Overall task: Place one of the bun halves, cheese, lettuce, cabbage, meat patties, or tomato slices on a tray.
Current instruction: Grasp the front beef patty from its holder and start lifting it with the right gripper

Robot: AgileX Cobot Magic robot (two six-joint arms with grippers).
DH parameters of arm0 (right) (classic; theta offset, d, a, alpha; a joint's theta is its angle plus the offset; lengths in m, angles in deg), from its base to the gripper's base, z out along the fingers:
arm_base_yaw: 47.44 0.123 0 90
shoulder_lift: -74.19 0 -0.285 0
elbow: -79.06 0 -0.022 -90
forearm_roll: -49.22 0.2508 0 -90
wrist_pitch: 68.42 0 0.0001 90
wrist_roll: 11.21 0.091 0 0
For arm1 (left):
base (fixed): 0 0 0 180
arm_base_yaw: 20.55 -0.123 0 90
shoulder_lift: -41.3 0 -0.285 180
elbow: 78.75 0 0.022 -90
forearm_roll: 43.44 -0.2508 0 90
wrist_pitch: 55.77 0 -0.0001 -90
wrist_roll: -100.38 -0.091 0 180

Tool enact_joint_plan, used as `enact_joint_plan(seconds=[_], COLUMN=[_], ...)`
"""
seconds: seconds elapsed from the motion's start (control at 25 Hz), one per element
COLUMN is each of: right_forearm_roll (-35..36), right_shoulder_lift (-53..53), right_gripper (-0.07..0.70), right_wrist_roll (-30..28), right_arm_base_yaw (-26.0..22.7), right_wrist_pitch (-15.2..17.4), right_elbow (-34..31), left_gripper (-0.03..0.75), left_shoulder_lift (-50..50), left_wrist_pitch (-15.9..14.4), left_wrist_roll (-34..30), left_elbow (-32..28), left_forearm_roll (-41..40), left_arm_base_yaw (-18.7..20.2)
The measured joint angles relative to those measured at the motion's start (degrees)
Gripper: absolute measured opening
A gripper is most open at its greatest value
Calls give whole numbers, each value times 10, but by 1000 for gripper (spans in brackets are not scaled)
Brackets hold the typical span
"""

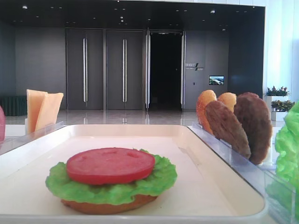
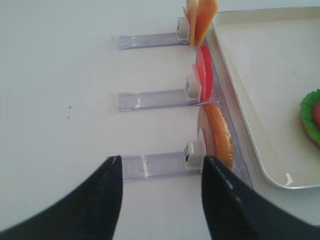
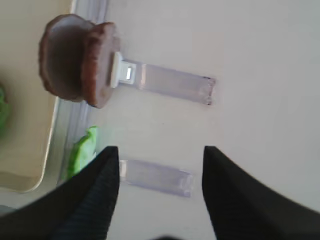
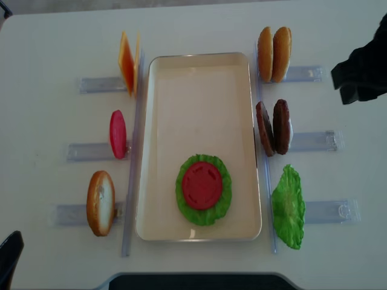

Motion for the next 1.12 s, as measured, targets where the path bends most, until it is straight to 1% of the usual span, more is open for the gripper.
enact_joint_plan(seconds=[0.08,0.24,0.36,0.44,0.56,0.92,1.12], right_forearm_roll=[-17,-24,-29,-29,-29,-33,-33], right_shoulder_lift=[0,0,0,0,-4,-38,-78], right_gripper=[390,390,390,390,390,390,390], right_wrist_roll=[38,102,141,159,174,187,194], right_arm_base_yaw=[61,160,211,232,247,247,247], right_wrist_pitch=[0,0,-1,-1,-1,-7,-12], right_elbow=[0,8,21,31,36,40,66], left_gripper=[391,391,391,391,391,391,391], left_shoulder_lift=[0,0,0,0,0,0,0], left_wrist_pitch=[0,0,0,0,0,0,0], left_wrist_roll=[0,1,1,1,1,2,2], left_elbow=[0,0,0,0,0,0,0], left_forearm_roll=[0,0,0,0,0,0,0], left_arm_base_yaw=[0,0,0,0,0,0,0])
